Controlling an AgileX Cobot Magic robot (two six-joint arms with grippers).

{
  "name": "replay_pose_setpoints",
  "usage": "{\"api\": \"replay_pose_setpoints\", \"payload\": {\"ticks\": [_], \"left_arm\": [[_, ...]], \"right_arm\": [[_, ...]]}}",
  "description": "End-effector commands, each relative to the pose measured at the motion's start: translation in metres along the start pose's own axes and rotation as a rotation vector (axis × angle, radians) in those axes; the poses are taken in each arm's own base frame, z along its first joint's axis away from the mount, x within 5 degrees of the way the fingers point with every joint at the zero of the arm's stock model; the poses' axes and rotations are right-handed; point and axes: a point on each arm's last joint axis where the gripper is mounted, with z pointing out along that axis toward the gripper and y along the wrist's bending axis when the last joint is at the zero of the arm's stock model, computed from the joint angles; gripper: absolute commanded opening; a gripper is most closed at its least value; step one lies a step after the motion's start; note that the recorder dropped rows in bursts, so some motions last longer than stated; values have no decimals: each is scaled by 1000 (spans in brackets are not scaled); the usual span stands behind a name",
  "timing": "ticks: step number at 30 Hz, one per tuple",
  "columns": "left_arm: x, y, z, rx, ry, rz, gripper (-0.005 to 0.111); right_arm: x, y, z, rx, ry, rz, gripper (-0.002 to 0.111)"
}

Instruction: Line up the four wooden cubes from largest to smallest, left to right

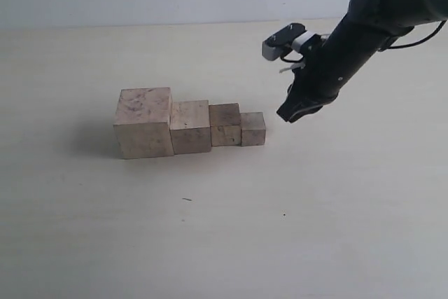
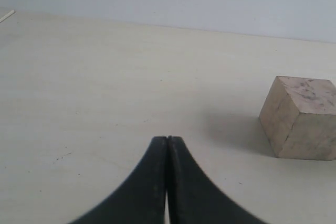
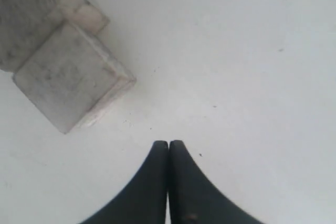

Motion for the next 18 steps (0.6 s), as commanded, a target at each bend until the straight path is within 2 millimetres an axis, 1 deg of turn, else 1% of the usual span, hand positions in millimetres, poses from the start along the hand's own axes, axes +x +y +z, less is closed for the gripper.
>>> {"api": "replay_pose_setpoints", "payload": {"ticks": [1, 2, 5, 9, 12, 14, 18], "left_arm": [[-1, 0, 0, 5, -15, -1, 0], [-1, 0, 0, 5, -15, -1, 0], [-1, 0, 0, 5, -15, -1, 0], [-1, 0, 0, 5, -15, -1, 0], [-1, 0, 0, 5, -15, -1, 0], [-1, 0, 0, 5, -15, -1, 0], [-1, 0, 0, 5, -15, -1, 0]], "right_arm": [[-10, 5, -40, 66, -95, 74, 0], [-13, 7, -51, 81, -129, 112, 0], [-16, 11, -72, 111, -206, 223, 0], [-10, 17, -87, 136, -280, 321, 0], [1, 25, -89, 134, -315, 367, 0], [14, 30, -88, 138, -335, 404, 0], [32, 39, -89, 146, -384, 472, 0]]}}
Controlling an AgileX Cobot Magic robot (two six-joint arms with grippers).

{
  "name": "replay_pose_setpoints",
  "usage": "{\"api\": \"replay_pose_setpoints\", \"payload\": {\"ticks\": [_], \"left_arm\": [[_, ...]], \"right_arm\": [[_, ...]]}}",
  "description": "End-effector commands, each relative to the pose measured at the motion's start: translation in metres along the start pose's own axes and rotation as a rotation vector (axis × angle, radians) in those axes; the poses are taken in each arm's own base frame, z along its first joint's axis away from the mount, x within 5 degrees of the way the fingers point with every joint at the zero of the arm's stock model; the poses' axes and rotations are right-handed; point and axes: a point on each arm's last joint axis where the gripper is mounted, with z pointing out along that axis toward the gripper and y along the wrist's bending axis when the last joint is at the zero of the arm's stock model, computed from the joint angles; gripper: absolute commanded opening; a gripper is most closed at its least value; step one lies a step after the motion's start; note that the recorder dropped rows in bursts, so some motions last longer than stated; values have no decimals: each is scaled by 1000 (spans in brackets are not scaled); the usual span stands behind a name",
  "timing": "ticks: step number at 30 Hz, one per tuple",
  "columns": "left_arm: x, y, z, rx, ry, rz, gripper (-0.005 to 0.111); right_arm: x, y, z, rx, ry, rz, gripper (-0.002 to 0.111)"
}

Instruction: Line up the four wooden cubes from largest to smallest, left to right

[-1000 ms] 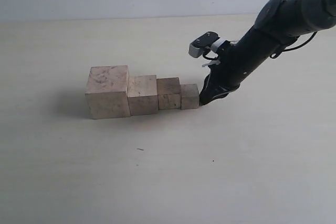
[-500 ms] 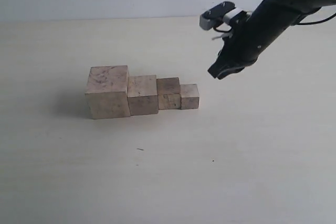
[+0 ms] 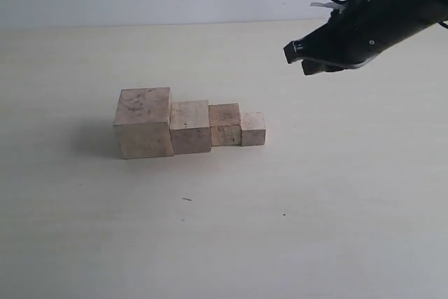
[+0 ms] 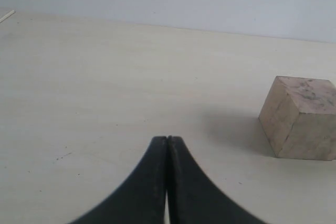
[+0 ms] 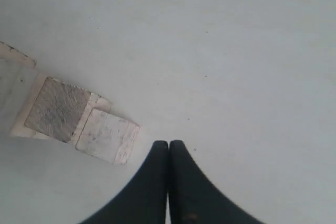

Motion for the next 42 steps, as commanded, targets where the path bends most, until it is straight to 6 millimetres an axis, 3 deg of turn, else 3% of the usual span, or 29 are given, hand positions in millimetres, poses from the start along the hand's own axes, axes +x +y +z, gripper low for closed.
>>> {"api": "replay_pose_setpoints", "payload": {"ticks": [1, 9, 20, 24, 32, 42], "left_arm": [[-1, 0, 0, 5, -15, -1, 0], [-1, 0, 0, 5, -15, -1, 0], [-1, 0, 0, 5, -15, -1, 0], [-1, 0, 0, 5, -15, -1, 0], [-1, 0, 0, 5, -15, -1, 0], [-1, 0, 0, 5, -15, -1, 0]], "right_arm": [[16, 1, -12, 18, -73, 59, 0], [29, 3, -30, 29, -108, 54, 0], [34, 8, -33, -5, -54, 45, 0], [39, 17, -59, 14, -204, 44, 0], [82, 26, -108, -7, -382, 126, 0], [89, 38, -155, -52, -542, 82, 0]]}}
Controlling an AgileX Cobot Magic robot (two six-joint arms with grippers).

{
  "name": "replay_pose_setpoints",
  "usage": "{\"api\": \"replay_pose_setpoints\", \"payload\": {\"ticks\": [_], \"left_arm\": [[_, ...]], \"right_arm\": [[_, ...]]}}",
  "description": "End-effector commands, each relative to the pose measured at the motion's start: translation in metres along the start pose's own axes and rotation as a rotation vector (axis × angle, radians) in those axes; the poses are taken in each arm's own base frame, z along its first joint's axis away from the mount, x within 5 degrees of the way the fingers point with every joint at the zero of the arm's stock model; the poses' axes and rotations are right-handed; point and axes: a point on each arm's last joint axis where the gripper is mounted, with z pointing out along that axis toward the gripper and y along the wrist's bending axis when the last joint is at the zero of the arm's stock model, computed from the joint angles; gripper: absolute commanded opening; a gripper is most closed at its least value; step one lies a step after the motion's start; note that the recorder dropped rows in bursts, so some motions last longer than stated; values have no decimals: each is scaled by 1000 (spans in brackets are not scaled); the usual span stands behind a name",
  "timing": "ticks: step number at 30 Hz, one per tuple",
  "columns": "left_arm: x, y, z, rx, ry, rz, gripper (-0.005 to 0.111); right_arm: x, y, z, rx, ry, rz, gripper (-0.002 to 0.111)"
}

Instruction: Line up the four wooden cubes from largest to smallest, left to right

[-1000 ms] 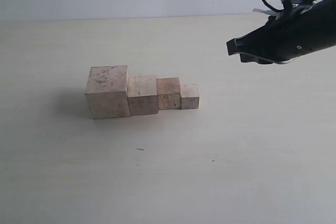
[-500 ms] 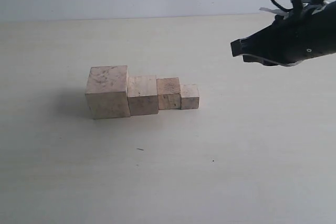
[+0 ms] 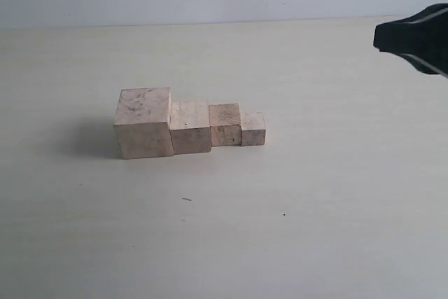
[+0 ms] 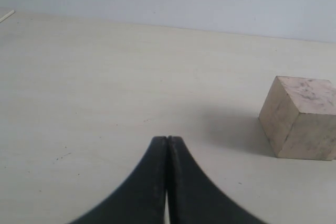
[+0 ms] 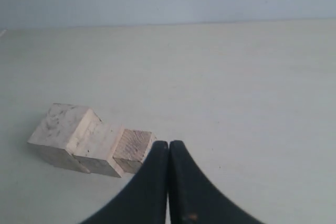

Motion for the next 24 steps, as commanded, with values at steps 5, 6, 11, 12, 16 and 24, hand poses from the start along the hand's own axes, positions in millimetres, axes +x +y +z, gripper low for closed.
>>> {"api": "replay_pose_setpoints", "payload": {"ticks": [5, 6, 11, 12, 16, 24], "left_arm": [[-1, 0, 0, 5, -15, -1, 0], [-1, 0, 0, 5, -15, -1, 0], [-1, 0, 0, 5, -15, -1, 0], [-1, 0, 0, 5, -15, -1, 0], [-1, 0, 0, 5, -15, -1, 0], [-1, 0, 0, 5, -15, -1, 0]], "right_arm": [[-6, 7, -27, -29, -104, -22, 0], [-7, 8, -30, -31, -116, -29, 0], [-9, 11, -48, -38, -182, -69, 0], [-9, 12, -54, -35, -200, -106, 0], [-8, 14, -75, -11, -250, -235, 0], [30, -26, -94, 301, -354, -141, 0]]}}
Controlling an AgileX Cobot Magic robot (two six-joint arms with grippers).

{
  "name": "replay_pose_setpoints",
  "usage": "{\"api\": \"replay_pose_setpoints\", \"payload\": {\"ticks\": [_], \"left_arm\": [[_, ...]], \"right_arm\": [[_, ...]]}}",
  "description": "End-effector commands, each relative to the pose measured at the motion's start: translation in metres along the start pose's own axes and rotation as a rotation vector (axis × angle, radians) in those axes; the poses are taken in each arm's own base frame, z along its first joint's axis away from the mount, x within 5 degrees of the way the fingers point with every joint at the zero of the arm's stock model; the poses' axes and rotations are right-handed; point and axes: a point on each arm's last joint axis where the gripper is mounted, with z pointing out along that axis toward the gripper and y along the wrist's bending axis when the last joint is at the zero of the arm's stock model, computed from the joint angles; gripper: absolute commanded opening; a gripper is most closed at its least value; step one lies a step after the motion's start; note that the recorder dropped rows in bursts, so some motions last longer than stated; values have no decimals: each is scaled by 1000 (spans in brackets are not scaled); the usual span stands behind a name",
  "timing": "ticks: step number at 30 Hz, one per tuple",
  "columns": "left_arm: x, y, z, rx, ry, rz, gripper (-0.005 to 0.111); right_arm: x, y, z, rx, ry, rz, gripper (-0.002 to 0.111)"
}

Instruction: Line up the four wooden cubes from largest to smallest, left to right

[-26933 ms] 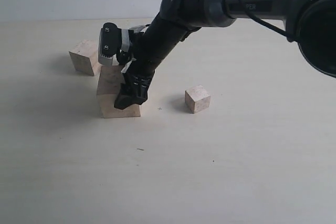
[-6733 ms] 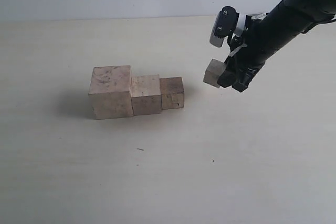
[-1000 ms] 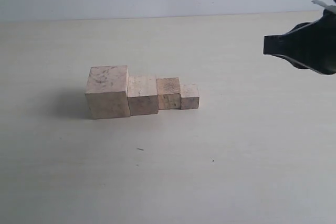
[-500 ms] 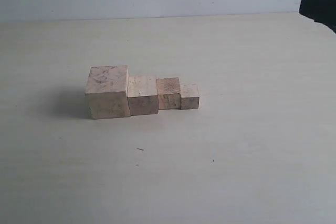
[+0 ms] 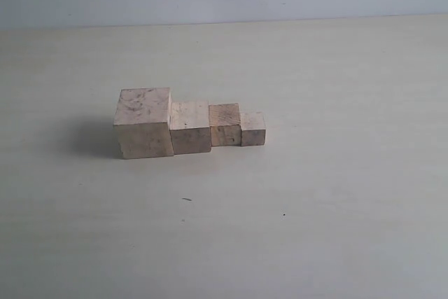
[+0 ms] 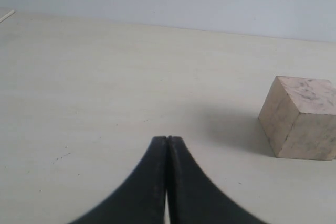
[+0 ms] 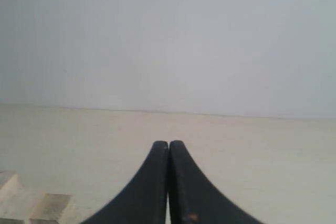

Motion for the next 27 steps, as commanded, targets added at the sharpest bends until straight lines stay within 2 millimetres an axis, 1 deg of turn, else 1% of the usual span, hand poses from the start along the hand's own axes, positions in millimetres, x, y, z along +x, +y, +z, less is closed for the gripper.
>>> {"api": "replay_pose_setpoints", "payload": {"ticks": [1, 2, 10, 13, 19, 24, 27], "left_arm": [[-1, 0, 0, 5, -15, -1, 0], [-1, 0, 0, 5, -15, -1, 0], [-1, 0, 0, 5, -15, -1, 0], [-1, 0, 0, 5, -15, -1, 0], [-1, 0, 0, 5, -15, -1, 0], [-1, 0, 0, 5, -15, -1, 0], [-1, 0, 0, 5, -15, -1, 0]], "right_arm": [[22, -13, -8, 128, -7, -5, 0], [25, -14, -11, 147, -15, -3, 0], [83, -22, -27, 282, -77, 65, 0], [95, -21, -32, 292, -113, 79, 0], [100, -18, -36, 285, -124, 55, 0], [103, -17, -35, 275, -86, 46, 0], [106, -19, -36, 297, -53, 30, 0]]}}
